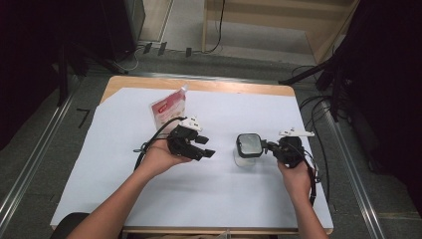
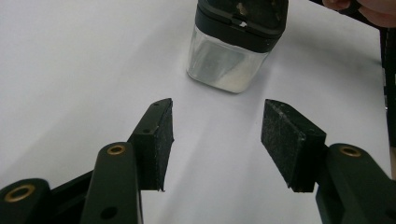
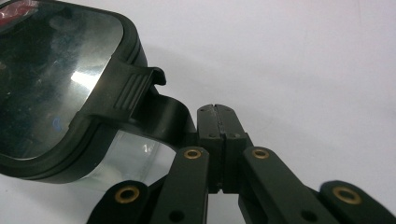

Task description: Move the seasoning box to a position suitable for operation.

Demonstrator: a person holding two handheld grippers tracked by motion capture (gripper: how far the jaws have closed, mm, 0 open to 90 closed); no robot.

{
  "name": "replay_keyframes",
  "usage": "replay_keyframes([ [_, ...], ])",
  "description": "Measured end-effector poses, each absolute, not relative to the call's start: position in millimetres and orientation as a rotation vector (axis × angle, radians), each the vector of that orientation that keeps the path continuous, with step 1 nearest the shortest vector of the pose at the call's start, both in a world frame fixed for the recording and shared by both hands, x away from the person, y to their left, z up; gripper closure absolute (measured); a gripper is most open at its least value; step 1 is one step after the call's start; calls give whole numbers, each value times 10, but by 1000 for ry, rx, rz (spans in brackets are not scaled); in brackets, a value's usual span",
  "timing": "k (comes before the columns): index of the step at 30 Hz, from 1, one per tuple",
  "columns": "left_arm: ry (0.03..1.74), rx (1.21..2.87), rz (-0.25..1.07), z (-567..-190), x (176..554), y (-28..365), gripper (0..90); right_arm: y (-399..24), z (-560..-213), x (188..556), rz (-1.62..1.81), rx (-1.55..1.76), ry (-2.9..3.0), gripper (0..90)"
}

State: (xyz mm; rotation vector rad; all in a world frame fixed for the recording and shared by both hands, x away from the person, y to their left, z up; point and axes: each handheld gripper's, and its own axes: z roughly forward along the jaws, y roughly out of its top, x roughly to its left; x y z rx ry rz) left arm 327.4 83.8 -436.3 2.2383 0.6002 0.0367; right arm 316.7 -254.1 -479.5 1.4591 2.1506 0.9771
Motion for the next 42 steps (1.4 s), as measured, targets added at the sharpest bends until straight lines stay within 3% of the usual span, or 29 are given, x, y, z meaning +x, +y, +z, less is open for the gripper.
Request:
replay_keyframes([
  [11,597,2229,31,-4379,3275,827,447,-2468,-4858,3215,994,1461,2144,900],
  [19,590,2215,32,-4382,3288,836,393,-2385,-4878,3228,1017,1450,2189,900],
  [23,586,2188,-6,-4388,3297,834,373,-2347,-4884,3224,1043,1445,2211,900],
  [26,569,2200,-65,-4405,3312,812,412,-2303,-4889,3217,1055,1439,2230,900],
  [42,477,2234,-40,-4515,3392,733,151,-2064,-4875,3163,1121,1403,2281,900],
])
